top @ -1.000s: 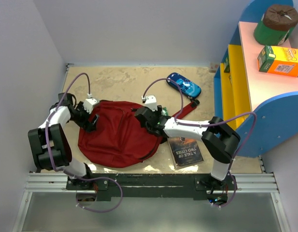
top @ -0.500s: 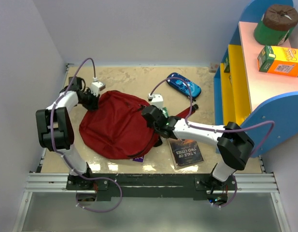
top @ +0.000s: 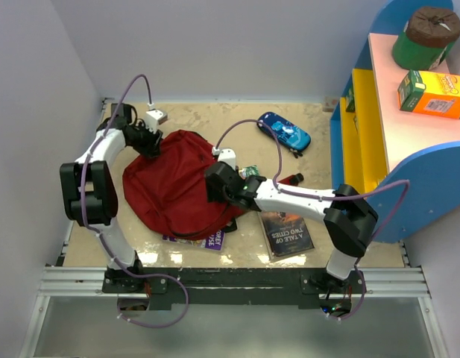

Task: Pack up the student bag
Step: Adjust the student bag at the center of the board, then unzip the student bag at the center of the board.

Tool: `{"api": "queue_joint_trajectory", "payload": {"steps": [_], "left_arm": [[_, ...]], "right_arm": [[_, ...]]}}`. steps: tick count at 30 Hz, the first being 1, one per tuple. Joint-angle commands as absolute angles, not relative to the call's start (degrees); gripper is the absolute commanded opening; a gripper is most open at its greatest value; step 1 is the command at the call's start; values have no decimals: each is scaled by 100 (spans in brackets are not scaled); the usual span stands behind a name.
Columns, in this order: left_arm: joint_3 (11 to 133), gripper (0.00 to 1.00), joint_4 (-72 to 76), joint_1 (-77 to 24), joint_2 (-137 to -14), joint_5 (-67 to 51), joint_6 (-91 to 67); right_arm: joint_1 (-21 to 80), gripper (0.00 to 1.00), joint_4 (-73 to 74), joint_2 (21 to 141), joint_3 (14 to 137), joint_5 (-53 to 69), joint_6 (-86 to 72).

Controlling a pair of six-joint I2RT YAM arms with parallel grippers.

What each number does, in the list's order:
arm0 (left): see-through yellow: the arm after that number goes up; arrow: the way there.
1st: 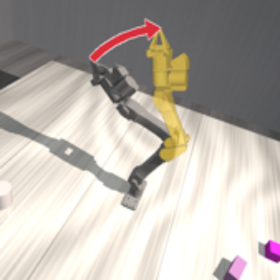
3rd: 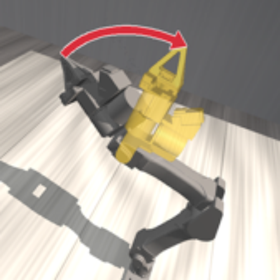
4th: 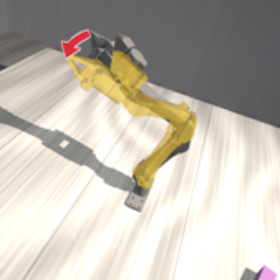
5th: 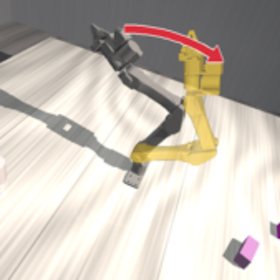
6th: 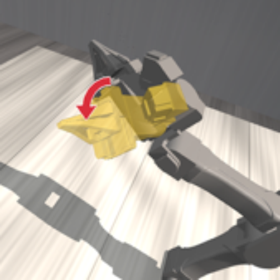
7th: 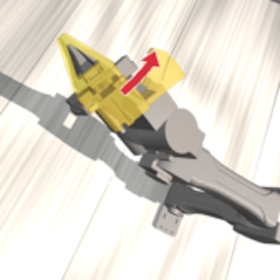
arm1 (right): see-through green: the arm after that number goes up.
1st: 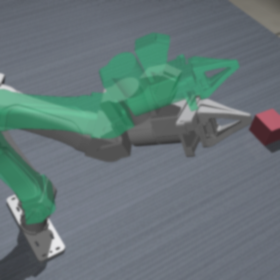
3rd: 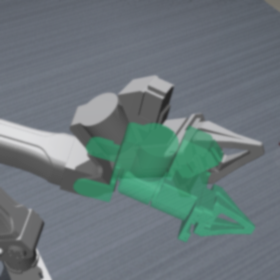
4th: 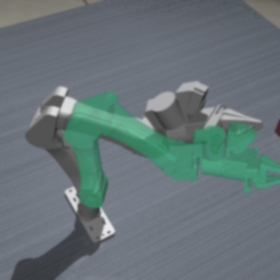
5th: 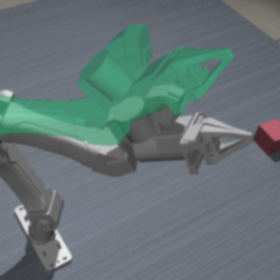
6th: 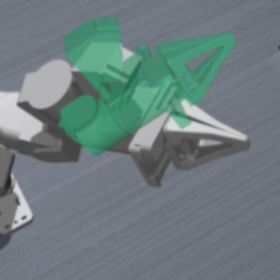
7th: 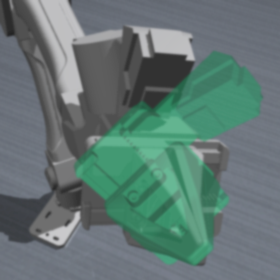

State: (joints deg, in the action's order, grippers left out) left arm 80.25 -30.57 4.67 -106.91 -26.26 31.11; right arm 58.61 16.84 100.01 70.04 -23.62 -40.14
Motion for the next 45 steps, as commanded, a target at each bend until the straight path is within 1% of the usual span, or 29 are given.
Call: {"api": "queue_joint_trajectory", "payload": {"steps": [1,2,3,5,6,8,10,11,13,15,16,19,20,22,25,32,36,42,45], "left_arm": [[8392,52,-4057,738,-9941,-3339,3603],[8437,60,-4191,747,-9784,-3470,3630],[8437,64,-4366,730,-9704,-3794,3647],[8359,72,-4491,564,-9432,-4059,3656],[8315,73,-4578,467,-9352,-4191,3665],[8078,77,-4597,152,-9168,-4358,3648],[7702,81,-4466,-130,-9053,-4316,3542],[7534,82,-4360,-384,-9018,-4211,3472],[7035,84,-3939,-579,-9009,-4140,3367],[6821,86,-3667,-755,-9096,-4070,3314],[6672,86,-3578,-782,-9201,-4069,3287],[6479,86,-3235,-773,-9334,-3956,3217],[6443,86,-3139,-773,-9334,-3877,3173],[6329,87,-2866,-773,-9325,-3815,3138],[6240,87,-2637,-774,-9369,-3736,3129],[5907,84,-2295,-773,-9466,-3463,3173],[5739,84,-2197,-773,-9396,-3393,3164],[5731,84,-2171,-773,-9343,-3349,3094],[5695,84,-2118,-773,-9290,-3340,3050]], "right_arm": [[5739,59,1601,9598,7716,-2758,-3008],[5713,59,1487,9615,7743,-2951,-2771],[5635,59,1346,9659,7761,-3110,-2159],[5546,59,714,9782,7621,-3164,-1585],[5459,59,599,9852,7629,-3103,-1191],[5292,59,615,10114,7795,-2989,-950],[5186,56,659,10247,7901,-2752,-660],[5055,53,659,10300,7919,-2551,-485],[4896,53,790,10345,8033,-1639,-326],[4685,55,974,10371,8094,-1049,-28],[4632,55,976,10371,8103,-593,191],[4404,56,1002,10353,8130,190,518],[4264,61,1045,10388,8182,350,571],[4149,61,1230,10520,8367,492,703],[4052,60,1248,10617,8437,702,896],[4034,53,1625,11232,8868,774,1134],[4043,58,1644,11329,8877,703,1204],[4043,59,1591,11461,8842,510,1283],[4052,57,1530,11505,8816,475,1292]]}}
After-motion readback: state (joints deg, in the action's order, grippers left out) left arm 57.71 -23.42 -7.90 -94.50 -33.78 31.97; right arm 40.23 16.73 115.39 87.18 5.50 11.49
